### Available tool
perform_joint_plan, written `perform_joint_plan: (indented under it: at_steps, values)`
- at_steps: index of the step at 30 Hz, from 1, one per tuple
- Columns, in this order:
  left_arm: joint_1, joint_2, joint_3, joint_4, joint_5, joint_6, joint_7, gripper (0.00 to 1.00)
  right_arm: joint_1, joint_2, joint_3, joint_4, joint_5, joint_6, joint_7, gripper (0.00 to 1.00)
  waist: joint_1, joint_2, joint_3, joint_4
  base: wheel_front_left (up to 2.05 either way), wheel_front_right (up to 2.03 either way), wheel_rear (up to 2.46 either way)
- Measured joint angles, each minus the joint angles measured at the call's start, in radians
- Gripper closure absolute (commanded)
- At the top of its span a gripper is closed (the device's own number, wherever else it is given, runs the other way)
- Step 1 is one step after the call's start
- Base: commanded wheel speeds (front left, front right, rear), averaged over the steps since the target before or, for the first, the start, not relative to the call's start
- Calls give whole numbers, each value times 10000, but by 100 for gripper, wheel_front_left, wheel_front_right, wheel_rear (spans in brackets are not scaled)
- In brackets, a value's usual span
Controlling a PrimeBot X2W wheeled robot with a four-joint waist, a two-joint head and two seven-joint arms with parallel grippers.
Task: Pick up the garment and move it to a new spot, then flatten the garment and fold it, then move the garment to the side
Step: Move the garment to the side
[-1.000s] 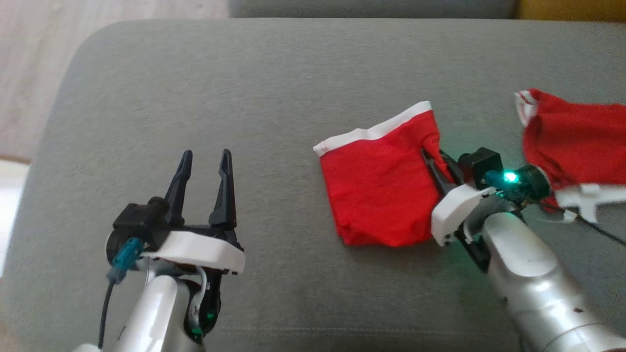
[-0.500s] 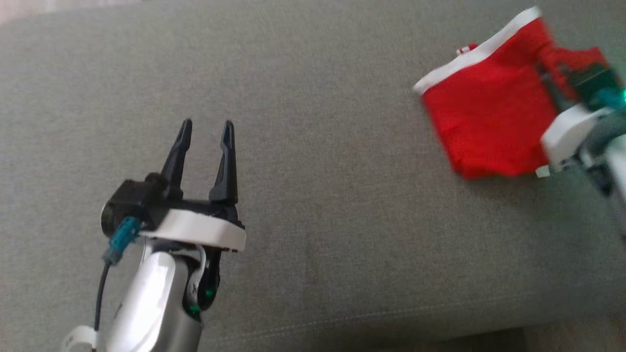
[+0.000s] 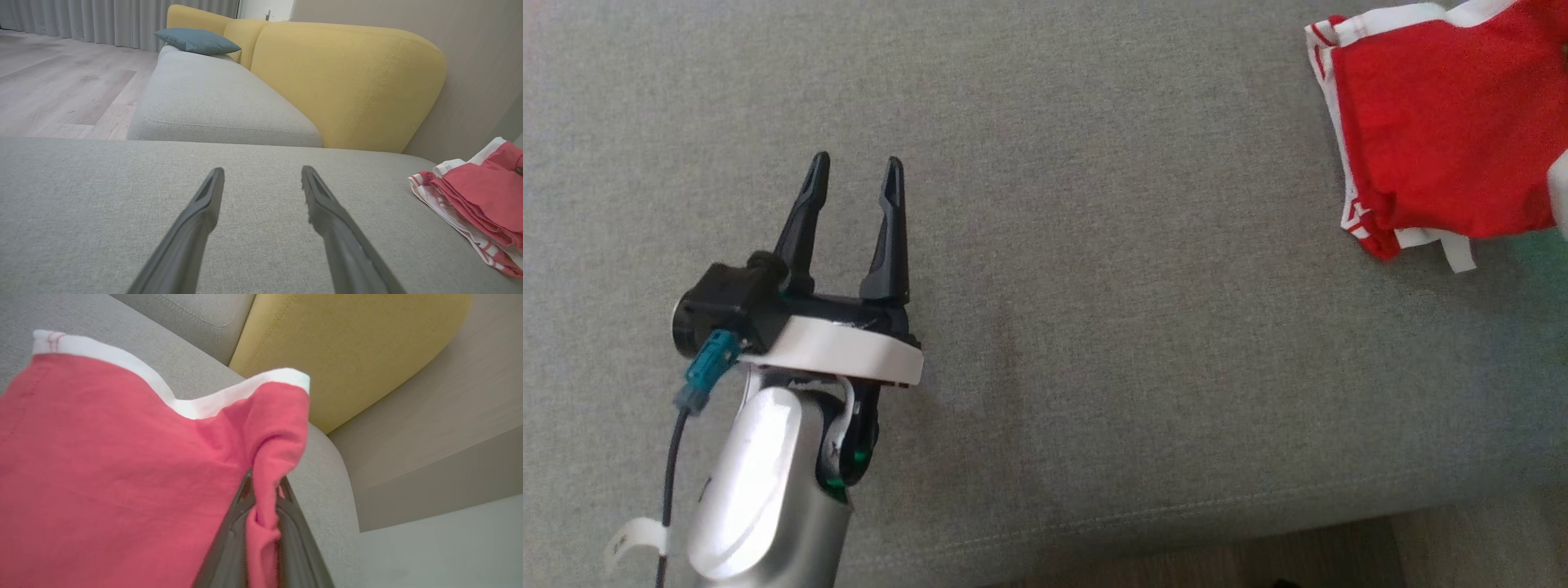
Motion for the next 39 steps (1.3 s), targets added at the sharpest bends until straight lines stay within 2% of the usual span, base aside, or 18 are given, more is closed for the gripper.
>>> perform_joint_plan:
  at_steps: [11, 13, 14, 22, 27, 32, 39]
  values:
    - [-136, -4, 59, 10, 0, -54, 0, 0, 275, 113, -1446, -382, -798, 0, 639, 100, 0, 0, 338, 123, 0, 0, 0]
    - [-138, -4, 73, 13, 0, -84, 0, 0, 400, 213, -1659, -497, -800, 0, 637, 20, 0, 0, 355, 122, 0, 0, 0]
    - [-142, -4, 79, 17, 0, -84, 0, 0, 440, 278, -1730, -539, -807, 0, 637, 0, 0, 0, 364, 121, 0, 0, 0]
    - [-275, -6, 171, 102, 2, -84, 0, 0, 455, 533, -2341, -901, -1233, 0, 593, 0, 0, 0, 294, 126, 0, 0, 0]
    - [-268, -8, 178, 203, 0, -82, -19, 0, 455, 917, -2602, -1262, -1281, 0, 410, 0, 0, 0, 39, 138, 0, 0, 0]
    - [-234, -8, 194, 194, -27, -46, -69, 0, 497, 1726, -2717, -1766, -815, 0, -144, 0, 0, 0, -431, 195, 0, 0, 0]
    - [242, -6, 249, 151, -63, 98, -69, 0, 1542, 3352, -2847, -2930, -81, 0, -968, 0, 0, 0, -1332, 344, 0, 0, 0]
